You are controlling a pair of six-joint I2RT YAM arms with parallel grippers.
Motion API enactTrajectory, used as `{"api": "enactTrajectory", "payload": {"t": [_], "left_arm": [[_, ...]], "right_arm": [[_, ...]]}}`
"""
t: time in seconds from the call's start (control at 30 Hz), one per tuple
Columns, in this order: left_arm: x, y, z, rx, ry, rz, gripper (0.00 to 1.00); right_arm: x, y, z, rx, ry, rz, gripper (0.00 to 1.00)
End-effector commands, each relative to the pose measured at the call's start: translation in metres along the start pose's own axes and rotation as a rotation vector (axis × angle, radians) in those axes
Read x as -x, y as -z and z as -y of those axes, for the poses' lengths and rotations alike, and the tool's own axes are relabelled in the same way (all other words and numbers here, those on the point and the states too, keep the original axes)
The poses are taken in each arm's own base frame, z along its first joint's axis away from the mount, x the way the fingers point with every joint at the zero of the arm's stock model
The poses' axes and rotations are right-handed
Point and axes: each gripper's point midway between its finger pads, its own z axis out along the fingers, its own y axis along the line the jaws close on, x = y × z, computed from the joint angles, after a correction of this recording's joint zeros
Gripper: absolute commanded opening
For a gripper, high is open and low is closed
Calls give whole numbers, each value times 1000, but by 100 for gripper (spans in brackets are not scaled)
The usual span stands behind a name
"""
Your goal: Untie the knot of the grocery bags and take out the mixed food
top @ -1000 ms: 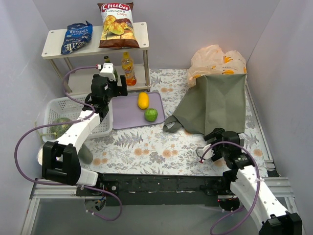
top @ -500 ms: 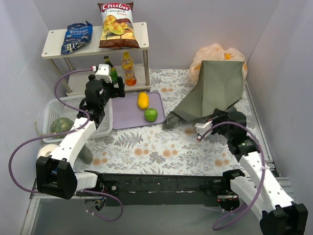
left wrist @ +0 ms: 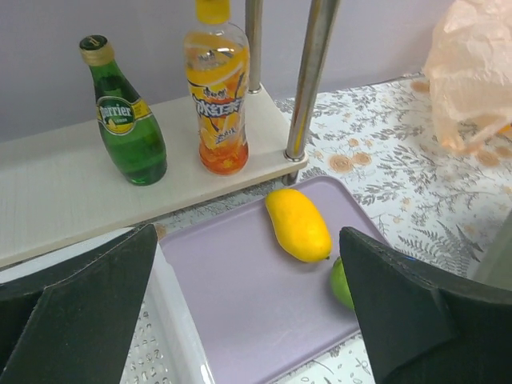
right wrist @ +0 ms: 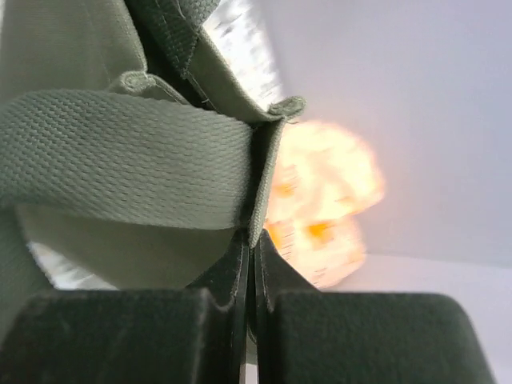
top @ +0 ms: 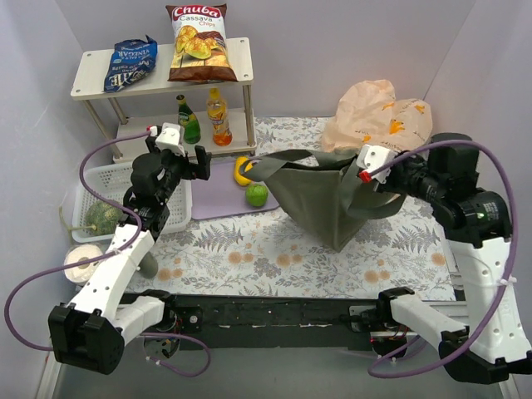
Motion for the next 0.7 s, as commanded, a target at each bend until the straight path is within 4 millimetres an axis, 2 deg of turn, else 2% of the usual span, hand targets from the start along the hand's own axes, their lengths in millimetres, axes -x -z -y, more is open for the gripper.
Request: {"api": "enactTrajectory", "payload": {"t": [0.0,0.03,0.13,0.2,0.27,0.3,0.33,0.37,0.4,0.43,0.47,0.5,0.53,0.6,0.63,0.67], "left_arm": [[-10,10,14,-81,-12,-40,98],[-5,9,17,-100,-13,-31,98],[-13,4,25,-140,8,-80,98],[-17,-1,25,-147,12,-97,98],[-16,-5,26,-148,13,-97,98],[-16,-8,24,-142,12,-100,98],[-15,-9,25,-144,13,-98,98],[-9,-10,24,-143,9,-87,98],[-8,-12,25,-146,6,-87,98],[-7,-14,24,-142,-2,-88,98],[-3,-14,24,-142,-6,-80,98],[-3,-15,23,-142,-9,-86,98],[-1,-16,23,-144,-16,-86,98],[6,-15,26,-159,-25,-81,98],[7,-14,30,-184,-28,-82,98],[9,-13,32,-197,-32,-83,98]], "right_arm": [[-66,-12,-52,78,-204,-232,1],[-73,-12,-52,59,-200,-247,1],[-104,-16,-68,66,-215,-321,1],[-137,-16,-74,26,-262,-438,1],[-167,-5,-63,-70,-303,-537,1],[-178,-1,-55,-122,-312,-562,1],[-180,1,-47,-143,-319,-541,1],[-188,10,-38,-190,-358,-560,10],[-181,14,-22,-241,-365,-539,28],[-175,16,-15,-263,-378,-517,58],[-167,17,-10,-269,-376,-489,64],[-157,18,-4,-272,-375,-455,75],[-130,24,11,-283,-362,-371,84],[-100,31,27,-300,-366,-276,85],[-73,39,39,-310,-343,-192,87],[-59,43,46,-324,-358,-145,89]]}}
